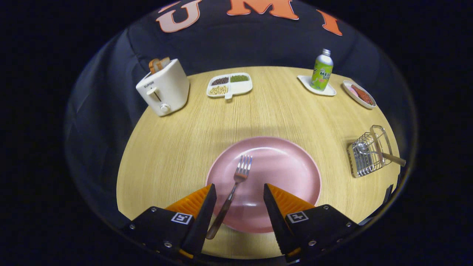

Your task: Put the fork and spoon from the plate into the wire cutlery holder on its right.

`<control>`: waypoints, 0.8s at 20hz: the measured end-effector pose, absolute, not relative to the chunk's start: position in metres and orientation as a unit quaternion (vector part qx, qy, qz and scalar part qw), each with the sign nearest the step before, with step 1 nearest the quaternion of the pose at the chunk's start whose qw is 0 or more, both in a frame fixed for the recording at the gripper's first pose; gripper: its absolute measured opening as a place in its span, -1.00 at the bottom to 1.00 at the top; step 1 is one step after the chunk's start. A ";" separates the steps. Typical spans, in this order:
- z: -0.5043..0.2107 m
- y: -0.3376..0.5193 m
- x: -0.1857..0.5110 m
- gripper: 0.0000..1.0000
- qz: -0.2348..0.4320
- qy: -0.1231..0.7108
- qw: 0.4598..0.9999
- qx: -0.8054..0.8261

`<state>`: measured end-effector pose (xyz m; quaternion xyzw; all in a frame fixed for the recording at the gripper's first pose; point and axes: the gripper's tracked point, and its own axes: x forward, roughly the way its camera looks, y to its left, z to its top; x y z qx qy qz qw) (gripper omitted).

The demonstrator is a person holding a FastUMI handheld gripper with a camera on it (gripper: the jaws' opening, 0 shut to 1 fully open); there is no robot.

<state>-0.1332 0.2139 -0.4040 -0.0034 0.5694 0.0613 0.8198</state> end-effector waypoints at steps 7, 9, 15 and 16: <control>-0.433 0.223 -0.161 0.03 0.056 0.641 0.766 -0.006; -0.435 0.222 -0.167 -0.17 0.054 0.652 0.756 -0.010; -0.439 0.217 -0.165 -0.82 0.050 0.661 0.748 -0.002; -0.437 0.216 -0.164 -0.85 0.053 0.662 0.747 0.000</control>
